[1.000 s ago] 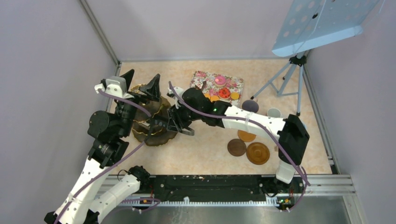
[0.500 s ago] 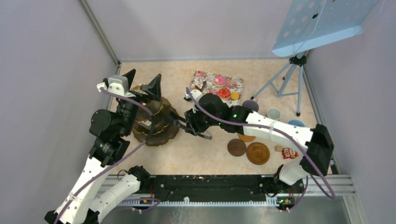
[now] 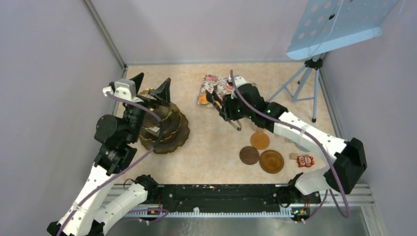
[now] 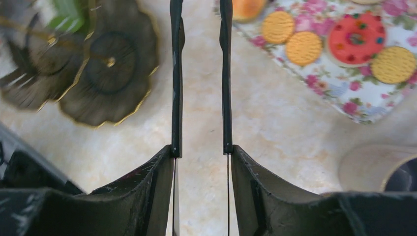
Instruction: Serve the afternoon tea
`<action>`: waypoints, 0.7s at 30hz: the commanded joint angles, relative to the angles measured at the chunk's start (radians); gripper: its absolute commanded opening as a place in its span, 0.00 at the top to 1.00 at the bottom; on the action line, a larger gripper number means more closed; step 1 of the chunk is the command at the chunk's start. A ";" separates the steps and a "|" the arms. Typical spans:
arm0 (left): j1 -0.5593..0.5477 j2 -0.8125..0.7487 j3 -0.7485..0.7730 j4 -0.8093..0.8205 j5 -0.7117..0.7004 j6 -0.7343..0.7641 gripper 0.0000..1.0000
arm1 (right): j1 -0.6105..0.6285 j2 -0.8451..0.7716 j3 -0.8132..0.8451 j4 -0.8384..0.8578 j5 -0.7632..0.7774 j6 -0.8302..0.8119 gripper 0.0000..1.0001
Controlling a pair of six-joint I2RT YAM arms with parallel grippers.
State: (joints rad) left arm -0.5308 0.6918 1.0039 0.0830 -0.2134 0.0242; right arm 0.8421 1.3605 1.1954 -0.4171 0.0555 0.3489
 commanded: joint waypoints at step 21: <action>0.006 -0.016 -0.005 0.045 0.045 -0.048 0.01 | -0.188 0.574 0.391 0.102 0.107 0.225 0.46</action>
State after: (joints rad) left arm -0.5308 0.6827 1.0039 0.0834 -0.1772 0.0021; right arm 0.6621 1.8946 1.4979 -0.3759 0.1562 0.5797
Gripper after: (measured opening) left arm 0.987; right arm 0.540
